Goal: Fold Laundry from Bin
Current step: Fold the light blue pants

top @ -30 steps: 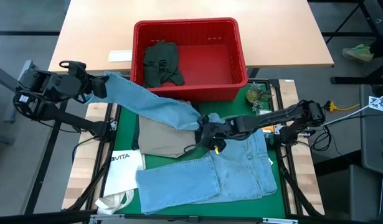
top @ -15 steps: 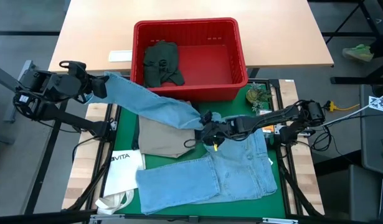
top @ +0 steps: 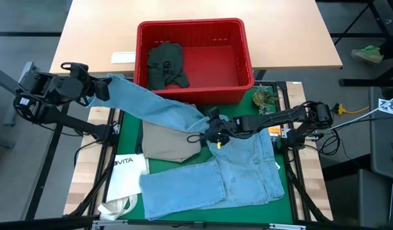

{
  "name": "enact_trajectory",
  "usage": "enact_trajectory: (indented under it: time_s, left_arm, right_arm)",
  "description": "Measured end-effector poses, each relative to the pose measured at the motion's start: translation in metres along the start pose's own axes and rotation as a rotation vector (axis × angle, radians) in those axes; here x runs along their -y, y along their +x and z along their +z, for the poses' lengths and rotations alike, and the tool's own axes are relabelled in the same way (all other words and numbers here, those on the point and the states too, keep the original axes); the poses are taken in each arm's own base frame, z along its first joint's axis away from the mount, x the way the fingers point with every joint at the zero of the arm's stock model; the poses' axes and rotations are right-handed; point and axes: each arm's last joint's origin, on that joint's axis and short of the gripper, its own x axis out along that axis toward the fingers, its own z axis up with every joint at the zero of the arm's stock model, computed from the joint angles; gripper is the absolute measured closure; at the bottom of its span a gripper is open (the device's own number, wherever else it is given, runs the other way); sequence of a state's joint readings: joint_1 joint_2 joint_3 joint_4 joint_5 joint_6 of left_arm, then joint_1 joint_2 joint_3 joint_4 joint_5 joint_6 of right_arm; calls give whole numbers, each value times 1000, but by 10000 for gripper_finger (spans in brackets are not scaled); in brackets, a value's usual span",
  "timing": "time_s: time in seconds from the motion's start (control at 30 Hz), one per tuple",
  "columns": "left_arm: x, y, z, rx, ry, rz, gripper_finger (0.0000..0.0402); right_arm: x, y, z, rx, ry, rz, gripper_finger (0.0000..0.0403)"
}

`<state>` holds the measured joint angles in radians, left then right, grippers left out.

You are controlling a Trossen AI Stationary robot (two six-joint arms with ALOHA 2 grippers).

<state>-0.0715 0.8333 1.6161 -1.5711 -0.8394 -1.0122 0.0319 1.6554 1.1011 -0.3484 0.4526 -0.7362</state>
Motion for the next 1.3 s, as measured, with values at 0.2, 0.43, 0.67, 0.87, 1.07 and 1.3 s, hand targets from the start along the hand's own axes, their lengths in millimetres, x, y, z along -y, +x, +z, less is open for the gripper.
enact_trajectory:
  time_s: [0.2,0.43,0.67,0.87,1.07,1.3]
  left_arm:
    - [0,0,0,-8,2,-5,391]
    - [0,0,-1,-21,3,-13,383]
    - [2,0,-3,-113,133,-82,343]
    - [6,2,-4,-123,215,-87,278]
    - [16,11,-12,-179,283,-94,228]
    - [34,44,-51,-399,420,-73,218]
  right_arm:
    - [6,-5,4,33,6,17,385]
    - [46,-44,22,123,52,-29,389]
    - [67,-66,26,62,57,-66,388]
    - [68,-69,25,32,67,-51,396]
    - [67,-69,24,22,60,-44,395]
    - [67,-69,23,16,59,-49,393]
